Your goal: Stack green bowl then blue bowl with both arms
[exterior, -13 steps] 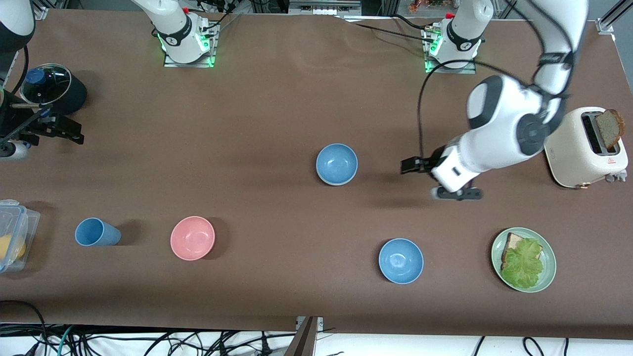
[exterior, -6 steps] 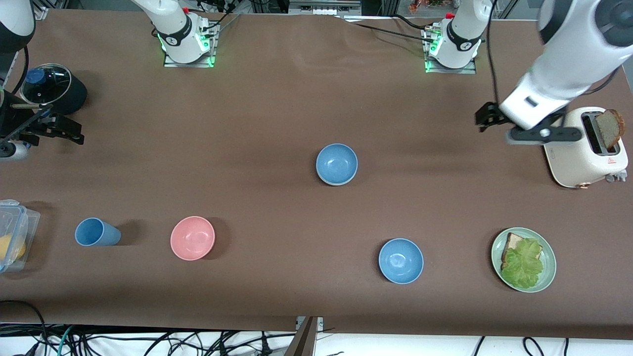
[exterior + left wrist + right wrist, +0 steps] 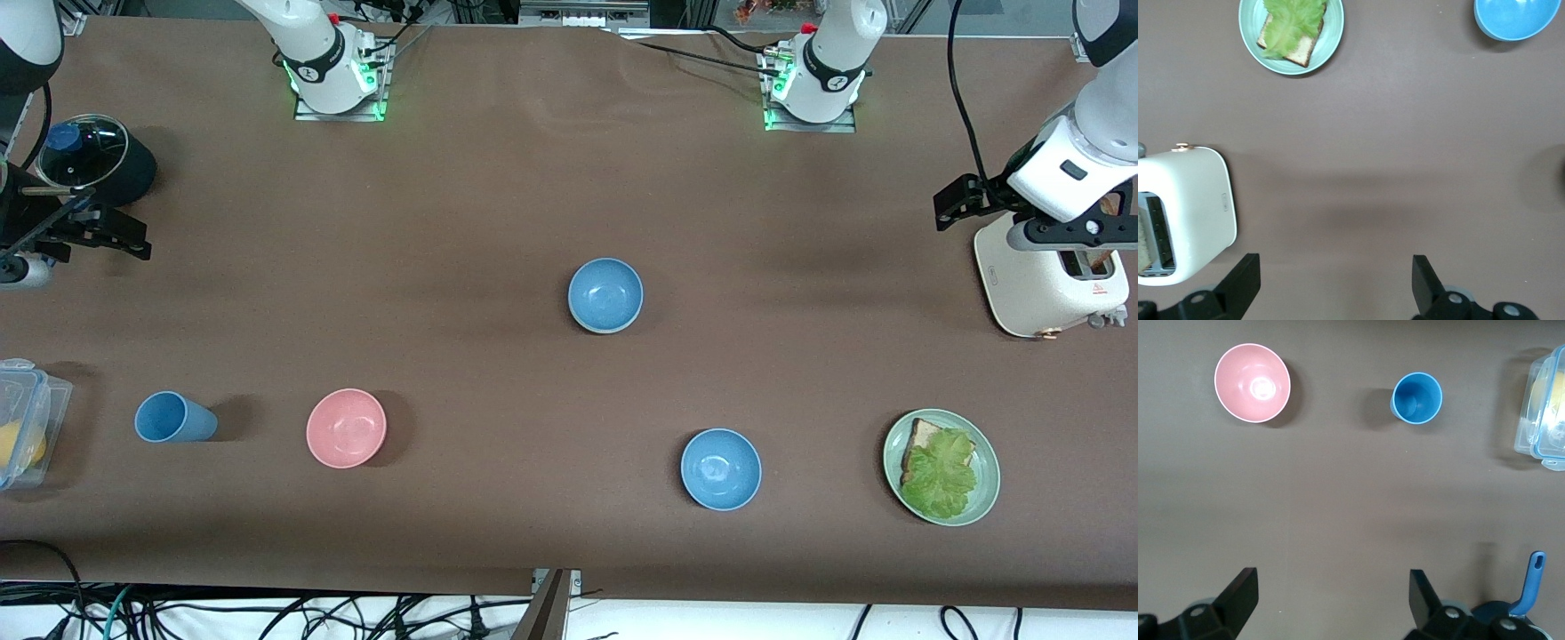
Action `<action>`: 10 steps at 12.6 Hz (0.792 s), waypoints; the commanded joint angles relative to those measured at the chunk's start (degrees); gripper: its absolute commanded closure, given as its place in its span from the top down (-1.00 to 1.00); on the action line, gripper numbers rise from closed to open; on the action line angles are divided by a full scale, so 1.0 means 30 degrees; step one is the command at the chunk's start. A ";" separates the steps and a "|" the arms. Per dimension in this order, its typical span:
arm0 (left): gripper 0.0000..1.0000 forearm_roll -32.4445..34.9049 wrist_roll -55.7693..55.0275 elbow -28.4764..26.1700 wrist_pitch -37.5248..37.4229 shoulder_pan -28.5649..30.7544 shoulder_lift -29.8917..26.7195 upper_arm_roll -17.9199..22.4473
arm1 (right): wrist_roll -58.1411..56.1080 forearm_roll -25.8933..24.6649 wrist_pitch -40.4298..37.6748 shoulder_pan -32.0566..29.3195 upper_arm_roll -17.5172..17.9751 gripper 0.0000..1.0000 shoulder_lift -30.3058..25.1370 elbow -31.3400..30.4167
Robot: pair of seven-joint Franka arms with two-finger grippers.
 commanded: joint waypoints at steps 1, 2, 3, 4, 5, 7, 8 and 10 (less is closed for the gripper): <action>1.00 -0.0479 0.0212 -0.0038 -0.0017 -0.0020 0.0066 0.0104 | 0.0152 0.0097 -0.0385 -0.0042 0.0018 0.99 0.0187 0.0514; 1.00 -0.0508 0.0241 -0.0067 -0.0017 -0.0049 0.0067 0.0074 | 0.0152 0.0097 -0.0356 -0.0042 0.0018 0.99 0.0187 0.0514; 1.00 -0.0509 0.0241 -0.0039 -0.0017 -0.0078 0.0067 -0.0013 | 0.0152 0.0097 -0.0326 -0.0042 0.0018 0.99 0.0187 0.0514; 1.00 -0.0480 0.0241 0.0020 -0.0017 -0.0078 0.0096 -0.0043 | 0.0152 0.0097 -0.0326 -0.0042 0.0018 0.99 0.0187 0.0514; 1.00 -0.0421 0.0241 0.0223 0.0041 -0.0078 0.0096 -0.0014 | 0.0152 0.0097 -0.0326 -0.0071 -0.0011 0.99 0.0187 0.0514; 1.00 -0.0508 -0.0020 0.0868 -0.0016 -0.0049 0.0300 0.0015 | 0.0152 0.0097 -0.0297 -0.0042 0.0018 0.99 0.0187 0.0543; 1.00 -0.0509 -0.0139 0.1015 -0.0017 -0.0078 0.0417 0.0015 | 0.0152 0.0097 -0.0297 -0.0042 0.0018 0.99 0.0187 0.0515; 1.00 -0.0567 -0.0579 0.1657 -0.0017 -0.0020 0.0652 0.0073 | 0.0122 0.0097 -0.0326 -0.0042 0.0018 0.99 0.0187 0.0514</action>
